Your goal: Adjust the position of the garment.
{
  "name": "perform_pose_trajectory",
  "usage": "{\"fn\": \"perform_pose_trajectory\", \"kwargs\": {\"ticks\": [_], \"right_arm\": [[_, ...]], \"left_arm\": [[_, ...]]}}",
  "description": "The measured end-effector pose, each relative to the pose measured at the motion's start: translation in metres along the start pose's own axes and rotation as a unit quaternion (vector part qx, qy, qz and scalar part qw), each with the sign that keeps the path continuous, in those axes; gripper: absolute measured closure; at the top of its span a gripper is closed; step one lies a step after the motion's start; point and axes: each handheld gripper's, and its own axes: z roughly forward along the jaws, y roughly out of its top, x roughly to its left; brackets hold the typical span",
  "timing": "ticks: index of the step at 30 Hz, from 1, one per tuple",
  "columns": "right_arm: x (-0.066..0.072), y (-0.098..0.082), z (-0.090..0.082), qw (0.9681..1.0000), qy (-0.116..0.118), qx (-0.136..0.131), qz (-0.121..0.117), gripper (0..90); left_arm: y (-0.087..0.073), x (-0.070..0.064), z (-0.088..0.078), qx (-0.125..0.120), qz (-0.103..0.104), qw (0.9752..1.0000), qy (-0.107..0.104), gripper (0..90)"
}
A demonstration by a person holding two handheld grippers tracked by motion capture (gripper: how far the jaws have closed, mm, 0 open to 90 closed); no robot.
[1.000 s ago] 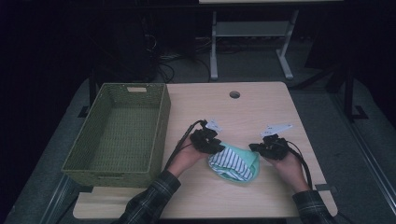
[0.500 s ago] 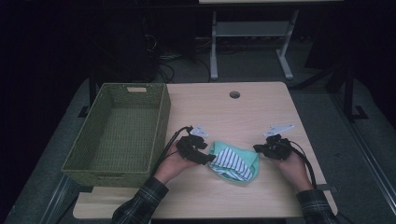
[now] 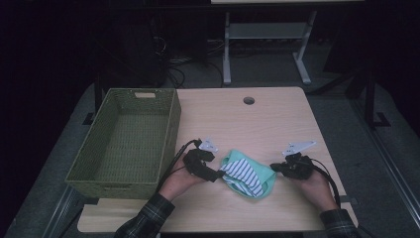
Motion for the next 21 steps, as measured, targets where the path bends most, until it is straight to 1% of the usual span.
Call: {"fn": "perform_pose_trajectory", "kwargs": {"ticks": [2, 3, 5, 8, 10, 13, 14, 17, 18, 19, 21], "right_arm": [[0.004, -0.004, -0.001, 1.0, 0.007, -0.002, 0.0, 89.7], [0.006, -0.005, -0.002, 1.0, 0.007, 0.003, -0.001, 89.7], [0.01, -0.008, -0.004, 1.0, 0.009, -0.002, -0.004, 89.7], [0.015, -0.01, -0.007, 0.9999, 0.014, -0.003, -0.003, 89.7], [0.019, -0.011, -0.008, 0.9998, 0.019, 0.002, -0.006, 89.7], [0.026, -0.012, -0.007, 0.9996, 0.026, 0.0, -0.012, 89.8], [0.029, -0.012, -0.007, 0.9995, 0.027, 0.0, -0.014, 89.7], [0.035, -0.014, -0.005, 0.9992, 0.035, 0.002, -0.018, 89.7], [0.037, -0.014, -0.005, 0.9992, 0.038, 0.004, -0.016, 89.7], [0.038, -0.015, -0.004, 0.999, 0.039, 0.004, -0.021, 89.8], [0.042, -0.016, -0.004, 0.9987, 0.045, 0.005, -0.023, 89.7]], "left_arm": [[0.0, -0.001, -0.001, -0.004, -0.001, 1.0, 0.0, 27.7], [0.0, -0.001, -0.001, -0.004, -0.001, 1.0, 0.0, 27.7], [-0.001, -0.001, -0.003, 0.0, 0.006, 1.0, 0.0, 27.7], [-0.002, -0.003, -0.003, -0.001, 0.007, 1.0, -0.001, 27.6], [-0.002, -0.004, -0.003, 0.002, 0.008, 1.0, -0.002, 27.6], [-0.003, -0.005, -0.003, 0.001, 0.011, 0.9999, -0.002, 27.5], [-0.003, -0.006, -0.003, -0.002, 0.006, 1.0, -0.003, 27.5], [-0.004, -0.005, -0.002, 0.0, 0.006, 1.0, -0.002, 27.5], [-0.004, -0.004, -0.003, 0.003, 0.011, 0.9999, -0.001, 27.5], [-0.004, -0.004, -0.003, 0.003, 0.011, 0.9999, -0.001, 27.5], [-0.004, -0.004, -0.003, 0.004, 0.012, 0.9999, -0.001, 27.5]]}}
